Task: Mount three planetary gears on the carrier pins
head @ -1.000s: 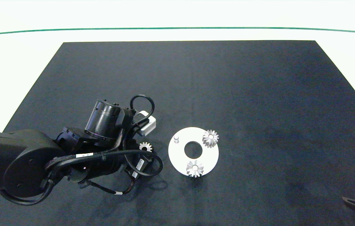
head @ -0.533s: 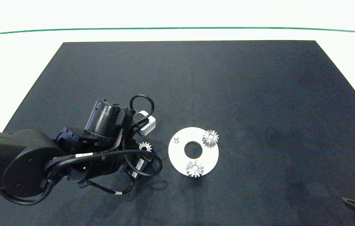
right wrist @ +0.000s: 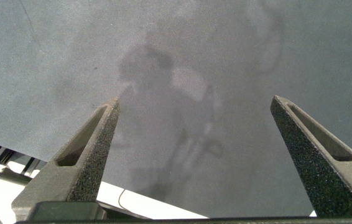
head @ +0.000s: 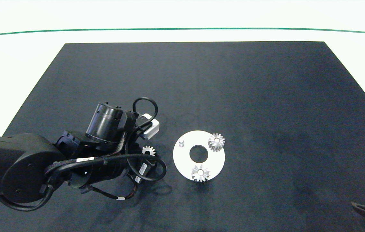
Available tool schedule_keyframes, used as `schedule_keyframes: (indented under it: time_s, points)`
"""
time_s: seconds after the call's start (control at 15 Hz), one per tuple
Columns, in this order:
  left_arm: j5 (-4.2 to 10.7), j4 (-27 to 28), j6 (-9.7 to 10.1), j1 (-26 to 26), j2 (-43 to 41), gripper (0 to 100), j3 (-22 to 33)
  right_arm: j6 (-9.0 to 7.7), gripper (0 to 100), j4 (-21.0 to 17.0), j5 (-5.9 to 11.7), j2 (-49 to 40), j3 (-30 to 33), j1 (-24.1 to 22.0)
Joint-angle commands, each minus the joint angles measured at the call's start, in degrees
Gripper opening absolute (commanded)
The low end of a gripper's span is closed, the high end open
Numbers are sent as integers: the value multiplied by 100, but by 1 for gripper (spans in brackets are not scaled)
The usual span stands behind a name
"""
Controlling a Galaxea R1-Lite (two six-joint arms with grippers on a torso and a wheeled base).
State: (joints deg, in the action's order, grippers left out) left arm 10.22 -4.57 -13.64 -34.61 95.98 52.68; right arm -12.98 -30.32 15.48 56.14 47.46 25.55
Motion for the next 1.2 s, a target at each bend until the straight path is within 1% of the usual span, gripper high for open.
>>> schedule_keyframes:
  time_s: [0.07, 0.27, 0.47, 0.6, 0.73, 0.93, 1.07, 1.2]
  points:
    - [7, -9, -25, -11, -114, 0, 15, -20, 100, -18, 7, -33, 18, 2]
    - [16, 35, -25, -20, -334, 0, 59, -20, 100, -9, 7, -85, 53, 2]
    - [16, 53, -16, -187, -554, 0, 76, -20, 100, -27, 25, -226, 167, -6]
    - [16, 70, 11, -406, -475, 0, 463, -29, 100, -44, 25, -367, 264, -15]
    - [16, 97, 28, -494, -141, 0, 691, -55, 100, -53, 25, -428, 325, -33]
    - [16, 97, 28, -564, 88, 0, 981, -64, 100, -44, 25, -437, 334, -24]
    - [16, 325, 28, -617, 167, 0, 1236, -64, 100, -44, 25, -455, 369, -33]
    - [16, 457, 28, -652, 229, 0, 1315, -64, 100, -44, 25, -490, 369, -33]
